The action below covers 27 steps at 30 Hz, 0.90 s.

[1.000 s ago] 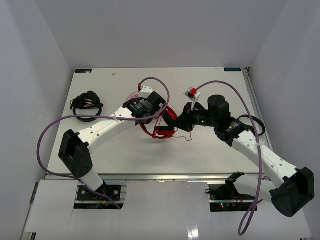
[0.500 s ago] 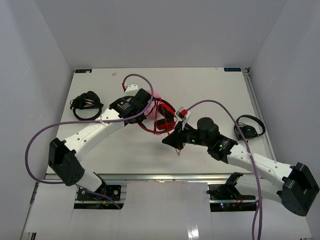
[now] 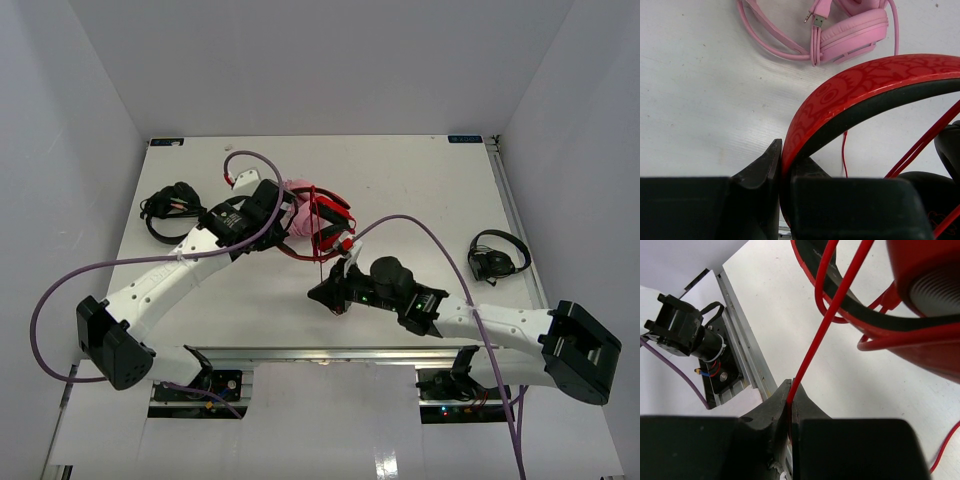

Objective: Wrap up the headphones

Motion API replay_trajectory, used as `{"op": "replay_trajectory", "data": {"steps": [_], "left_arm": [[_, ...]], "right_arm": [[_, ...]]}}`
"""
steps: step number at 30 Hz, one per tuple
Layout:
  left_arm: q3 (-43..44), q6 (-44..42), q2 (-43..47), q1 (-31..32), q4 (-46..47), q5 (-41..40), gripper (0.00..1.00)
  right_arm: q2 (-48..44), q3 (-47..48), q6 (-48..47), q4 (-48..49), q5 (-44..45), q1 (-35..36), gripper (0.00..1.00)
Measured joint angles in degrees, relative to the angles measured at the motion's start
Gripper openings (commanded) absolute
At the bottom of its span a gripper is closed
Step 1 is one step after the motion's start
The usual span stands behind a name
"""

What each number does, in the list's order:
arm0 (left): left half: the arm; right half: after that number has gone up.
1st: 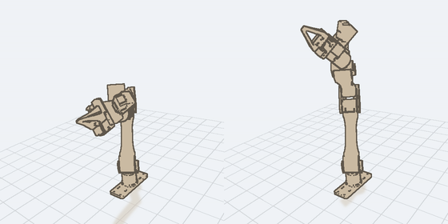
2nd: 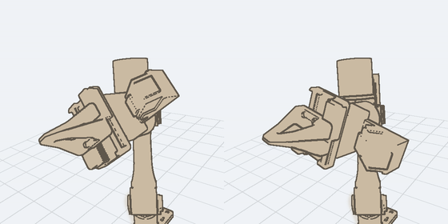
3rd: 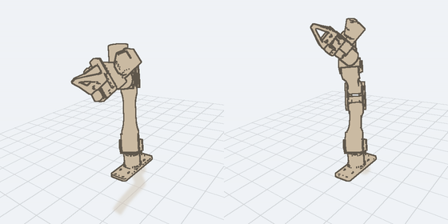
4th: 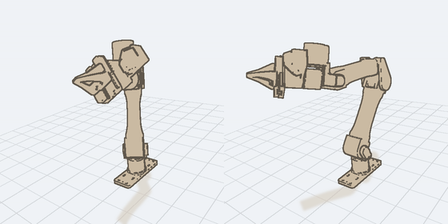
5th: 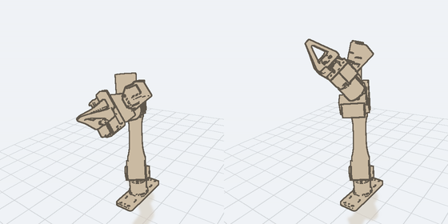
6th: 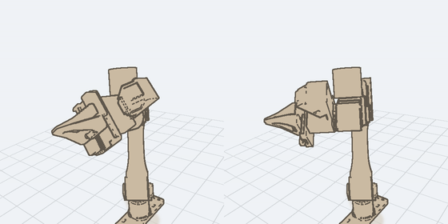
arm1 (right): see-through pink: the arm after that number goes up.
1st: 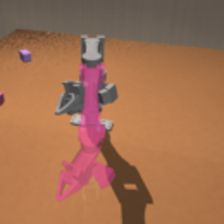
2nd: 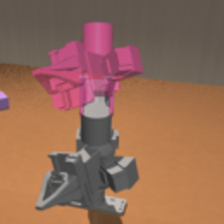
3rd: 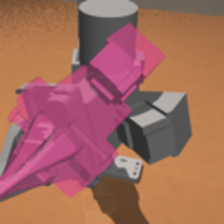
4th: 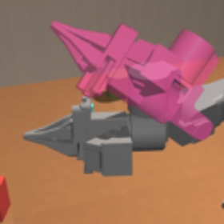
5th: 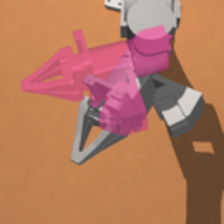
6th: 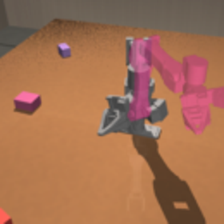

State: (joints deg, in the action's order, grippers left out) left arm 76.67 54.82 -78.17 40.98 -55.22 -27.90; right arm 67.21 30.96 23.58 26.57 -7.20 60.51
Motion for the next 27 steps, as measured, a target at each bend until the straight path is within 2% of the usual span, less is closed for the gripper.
{"op": "replay_trajectory", "data": {"steps": [13,27], "left_arm": [[-0.58,2.99,1.77,-0.01,-0.21,-1.64,0.00],[-1.34,4.81,1.77,-0.03,-0.15,-2.44,0.00]], "right_arm": [[1.02,-1.75,-0.41,3.66,13.98,6.35,0.08],[6.50,-1.62,-1.77,5.44,19.13,8.29,0.08]]}}
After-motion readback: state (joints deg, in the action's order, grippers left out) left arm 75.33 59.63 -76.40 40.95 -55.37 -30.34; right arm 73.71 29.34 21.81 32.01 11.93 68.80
